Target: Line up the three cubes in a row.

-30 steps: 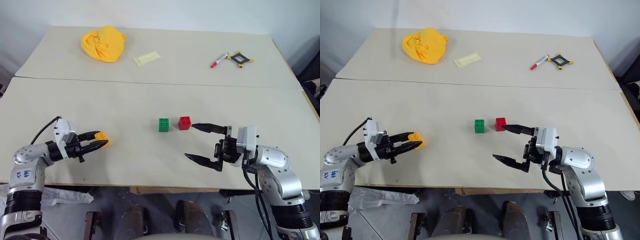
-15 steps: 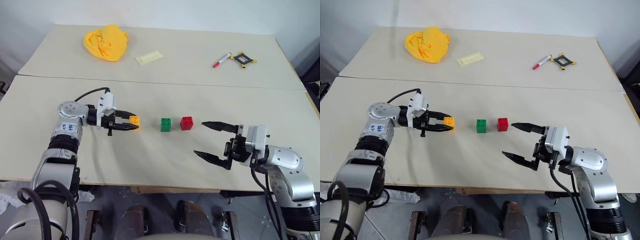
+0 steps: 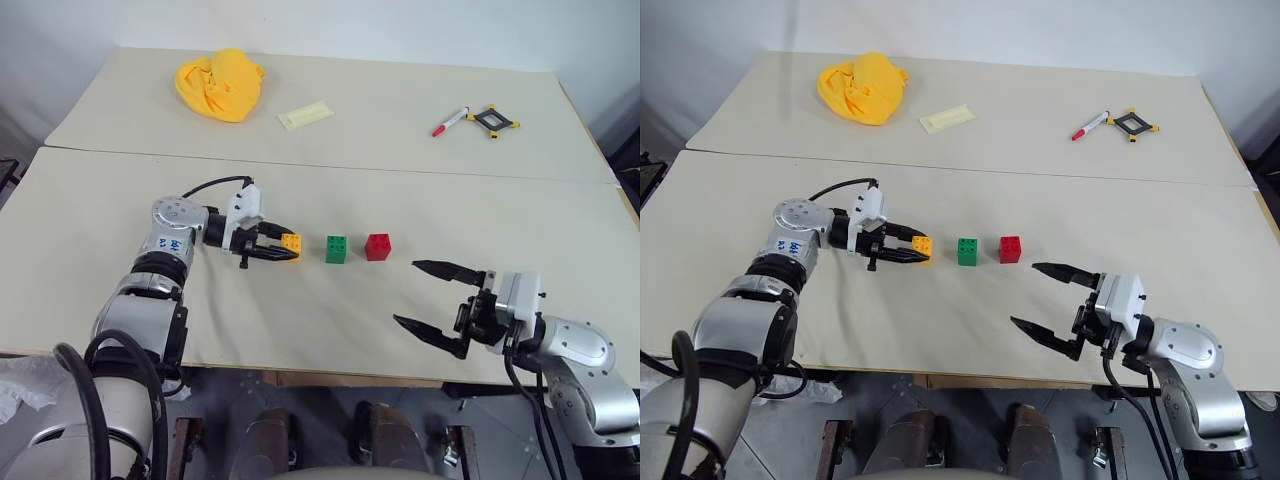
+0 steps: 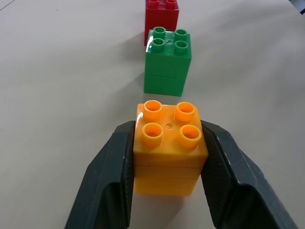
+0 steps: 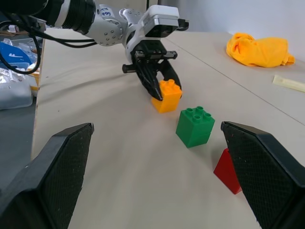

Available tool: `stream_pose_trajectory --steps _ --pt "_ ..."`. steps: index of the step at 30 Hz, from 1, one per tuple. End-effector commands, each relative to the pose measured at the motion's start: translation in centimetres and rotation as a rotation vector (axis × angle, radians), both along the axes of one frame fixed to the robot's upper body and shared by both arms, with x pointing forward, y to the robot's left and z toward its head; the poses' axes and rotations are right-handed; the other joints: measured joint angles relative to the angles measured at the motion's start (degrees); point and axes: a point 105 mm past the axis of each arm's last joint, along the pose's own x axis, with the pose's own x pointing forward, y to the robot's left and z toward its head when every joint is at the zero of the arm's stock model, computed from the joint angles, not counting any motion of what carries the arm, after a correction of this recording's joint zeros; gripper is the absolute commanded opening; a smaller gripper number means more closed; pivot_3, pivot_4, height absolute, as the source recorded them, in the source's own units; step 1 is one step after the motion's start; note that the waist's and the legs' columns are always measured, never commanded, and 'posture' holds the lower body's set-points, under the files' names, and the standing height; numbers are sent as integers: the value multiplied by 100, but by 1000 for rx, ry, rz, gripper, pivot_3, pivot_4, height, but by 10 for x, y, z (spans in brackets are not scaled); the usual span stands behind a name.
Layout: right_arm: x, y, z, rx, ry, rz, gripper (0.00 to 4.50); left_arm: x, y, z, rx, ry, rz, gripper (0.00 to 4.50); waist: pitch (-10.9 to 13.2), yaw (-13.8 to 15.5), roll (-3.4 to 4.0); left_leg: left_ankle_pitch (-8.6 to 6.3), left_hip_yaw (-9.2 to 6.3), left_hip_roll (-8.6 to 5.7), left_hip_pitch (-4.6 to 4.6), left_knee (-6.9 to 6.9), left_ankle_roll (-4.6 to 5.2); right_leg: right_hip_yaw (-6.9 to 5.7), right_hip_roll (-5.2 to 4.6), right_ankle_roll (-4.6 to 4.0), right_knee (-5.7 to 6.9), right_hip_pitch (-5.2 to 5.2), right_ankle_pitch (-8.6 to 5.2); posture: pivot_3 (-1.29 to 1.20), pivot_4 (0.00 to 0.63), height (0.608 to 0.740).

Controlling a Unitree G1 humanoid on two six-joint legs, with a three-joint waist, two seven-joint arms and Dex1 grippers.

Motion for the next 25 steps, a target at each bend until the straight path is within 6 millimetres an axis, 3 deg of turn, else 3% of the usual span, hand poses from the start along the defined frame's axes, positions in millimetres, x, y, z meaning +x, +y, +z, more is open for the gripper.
stream_pose_trajectory --steps 1,6,7,9,12,18,22,25 --pt "-2 -6 13 -1 -60 -24 4500 0 11 6 -11 8 17 2850 0 0 0 0 0 0 0 0 0 0 0 0 0 0 0 0 150 740" --pt "1 -15 10 4 -51 -48 4500 -10 39 24 -104 23 8 4368 0 -46 0 0 0 2 -1 -1 0 -2 1 0 0 -1 0 0 150 740" --pt "2 -18 11 5 -51 -51 4500 -12 46 28 -135 21 16 4438 0 -62 0 0 -1 4 0 -1 0 -2 1 0 0 -2 0 0 150 740" --pt "3 -22 11 8 -49 -56 4500 -15 58 35 -189 13 44 4438 0 -101 0 0 -4 26 0 -1 0 -1 1 0 2 -1 0 0 150 740" --pt "1 -38 18 13 -31 -64 4500 -28 96 42 -283 -41 175 4438 0 -139 1 0 -7 26 1 -1 1 -1 -6 0 4 -1 0 0 150 740" --pt "1 -60 29 -66 -65 -40 4500 -70 148 27 -212 -113 379 4438 1 -180 0 0 -12 25 9 -8 1 5 -13 0 4 3 0 0 150 740" --pt "-1 -66 33 -112 -37 -2 4500 -87 166 19 -169 -120 478 4438 1 -101 1 0 -16 26 11 -2 2 6 -18 0 2 9 0 0 150 740" --pt "6 -69 31 -117 -35 -6 4500 -84 170 15 -132 -169 536 4438 1 -56 1 0 -23 22 16 -2 3 5 -23 0 -1 18 0 0 150 740"
